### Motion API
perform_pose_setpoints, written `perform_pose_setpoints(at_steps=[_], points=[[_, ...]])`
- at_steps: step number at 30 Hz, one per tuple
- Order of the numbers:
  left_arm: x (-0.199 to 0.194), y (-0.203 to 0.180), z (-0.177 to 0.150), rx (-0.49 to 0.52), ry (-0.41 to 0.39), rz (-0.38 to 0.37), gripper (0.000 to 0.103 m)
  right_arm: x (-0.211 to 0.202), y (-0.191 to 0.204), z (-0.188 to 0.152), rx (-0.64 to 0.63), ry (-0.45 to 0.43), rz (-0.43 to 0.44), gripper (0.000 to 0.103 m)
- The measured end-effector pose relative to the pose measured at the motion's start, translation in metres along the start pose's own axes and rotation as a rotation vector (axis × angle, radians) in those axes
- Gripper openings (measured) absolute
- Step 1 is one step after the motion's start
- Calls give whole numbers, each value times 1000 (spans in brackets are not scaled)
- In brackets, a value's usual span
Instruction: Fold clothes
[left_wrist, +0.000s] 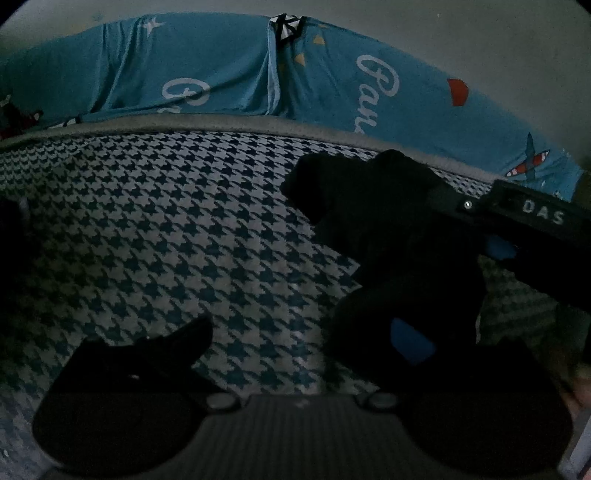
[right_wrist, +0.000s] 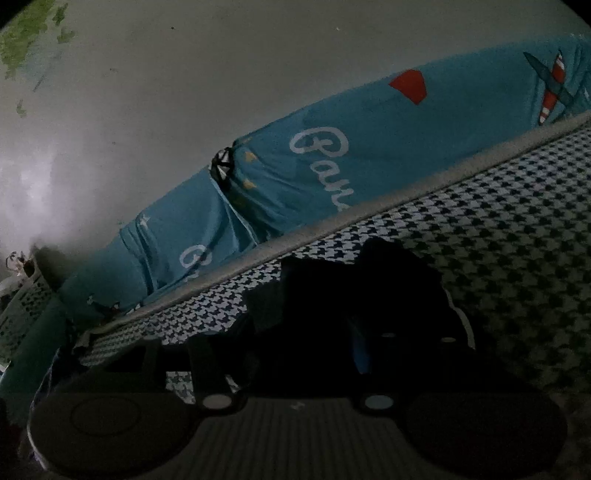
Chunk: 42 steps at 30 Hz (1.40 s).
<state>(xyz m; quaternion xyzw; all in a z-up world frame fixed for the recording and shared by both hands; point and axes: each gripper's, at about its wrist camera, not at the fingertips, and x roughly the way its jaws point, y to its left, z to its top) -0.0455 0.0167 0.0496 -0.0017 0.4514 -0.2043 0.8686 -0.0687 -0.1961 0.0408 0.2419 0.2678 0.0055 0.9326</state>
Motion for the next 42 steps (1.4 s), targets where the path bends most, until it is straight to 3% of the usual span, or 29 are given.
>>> perform_pose_setpoints(at_steps=[5,8,26,31,38,42], points=[[-2,-1,-1,24,-9,32,103,2,-5,-1,8,6,-21,18],[-2,-2,-2,37,-15,44,103,-2,-5,-1,-3,-4,-24,10],[-8,-12,-8,134,-36,96,103,-60,-17,-2,56,-114,-35,6],[-10,-13,-9,144,-39,98,103,-74,-21,-11,68,-128,-78,6],[-13,-12,-12,153,-43,107,103,-88,-30,-23,73,-102,-208,4],[-15,-11,-13,155,-46,106,103,-94,-34,-27,79,-99,-212,4]])
